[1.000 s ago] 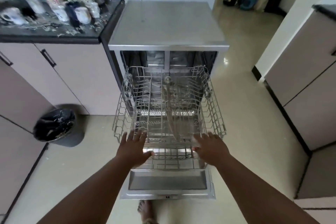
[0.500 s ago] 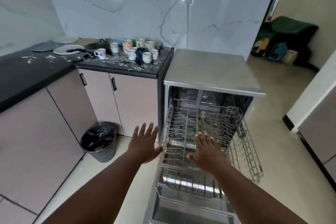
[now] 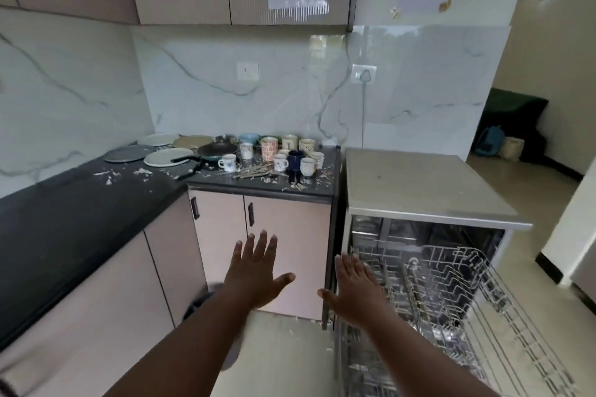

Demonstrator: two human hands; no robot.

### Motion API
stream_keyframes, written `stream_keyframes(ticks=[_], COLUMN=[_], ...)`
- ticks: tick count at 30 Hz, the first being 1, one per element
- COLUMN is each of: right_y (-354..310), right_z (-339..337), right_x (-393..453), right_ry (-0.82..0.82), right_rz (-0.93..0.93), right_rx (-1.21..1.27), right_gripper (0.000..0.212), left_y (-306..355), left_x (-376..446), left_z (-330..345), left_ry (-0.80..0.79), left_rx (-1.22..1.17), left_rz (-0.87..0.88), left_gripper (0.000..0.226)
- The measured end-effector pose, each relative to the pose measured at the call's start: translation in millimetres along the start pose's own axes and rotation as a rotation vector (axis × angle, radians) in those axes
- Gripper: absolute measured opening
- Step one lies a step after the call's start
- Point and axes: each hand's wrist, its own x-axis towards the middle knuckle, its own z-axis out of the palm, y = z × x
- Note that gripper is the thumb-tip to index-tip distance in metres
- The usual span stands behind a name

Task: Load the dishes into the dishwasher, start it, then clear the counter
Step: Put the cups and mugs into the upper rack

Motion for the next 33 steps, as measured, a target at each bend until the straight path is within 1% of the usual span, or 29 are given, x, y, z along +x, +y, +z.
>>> stream_keyframes(ticks=[3, 4, 6, 7, 9, 12, 13, 14, 15, 16, 17, 18, 23, 26, 27, 29, 30, 33], right_y=[-9, -11, -13, -13, -12, -9, -7, -5, -2, 1, 4, 7, 26, 30, 30, 31, 31, 32], right_z=[-7, -7, -4, -2, 6, 17, 18, 17, 15, 13, 10, 7, -20, -32, -33, -33, -32, -33], right_x=[21, 30, 50, 61, 86, 133, 152, 171, 190, 209, 227, 244, 321, 354, 364, 383, 393, 430], right_ry=[0.005, 0.01, 0.023, 0.026, 0.025, 0.006, 0.005, 0.008, 0.01, 0.006, -0.005, -0.008, 0.045, 0.068, 0.074, 0.085, 0.086, 0.088], right_rz=[0.017, 0.023, 0.023, 0.019, 0.005, 0.004, 0.012, 0.023, 0.029, 0.026, 0.021, 0.014, 0.009, 0.016, 0.019, 0.025, 0.031, 0.064], right_rx=[0.003, 0.001, -0.009, -0.014, 0.001, 0.039, 0.049, 0.058, 0.067, 0.063, 0.05, 0.039, 0.006, 0.026, 0.042, 0.068, 0.078, 0.093], right_gripper=[0.085, 0.085, 0.087, 0.089, 0.099, 0.117, 0.122, 0.124, 0.12, 0.109, 0.097, 0.09, 0.085, 0.085, 0.085, 0.087, 0.087, 0.087], left_y=[-14, -17, -23, -26, -33, -42, -47, -52, -56, -61, -65, -69, -78, -83, -84, -89, -93, -105], left_x=[21, 30, 51, 62, 88, 132, 148, 165, 181, 197, 212, 226, 288, 323, 335, 362, 377, 423], left_z=[-6, -7, -6, -4, 1, 8, 9, 9, 8, 7, 6, 4, -2, -1, -1, 1, 3, 7], left_ry=[0.017, 0.024, 0.012, 0.001, -0.004, -0.005, -0.008, -0.007, -0.013, -0.019, -0.028, -0.029, -0.011, -0.007, -0.004, 0.002, 0.001, 0.013], left_rx=[-0.023, -0.028, -0.053, -0.067, -0.087, -0.037, -0.019, -0.008, -0.002, -0.007, -0.023, -0.044, -0.124, -0.133, -0.137, -0.143, -0.163, -0.224], left_rz=[0.012, 0.02, 0.04, 0.042, 0.034, 0.026, 0.027, 0.028, 0.025, 0.017, 0.008, -0.006, -0.071, -0.058, -0.054, -0.066, -0.073, -0.075], left_gripper=[0.091, 0.098, 0.122, 0.129, 0.127, 0.104, 0.105, 0.114, 0.127, 0.136, 0.141, 0.143, 0.147, 0.14, 0.132, 0.106, 0.097, 0.094])
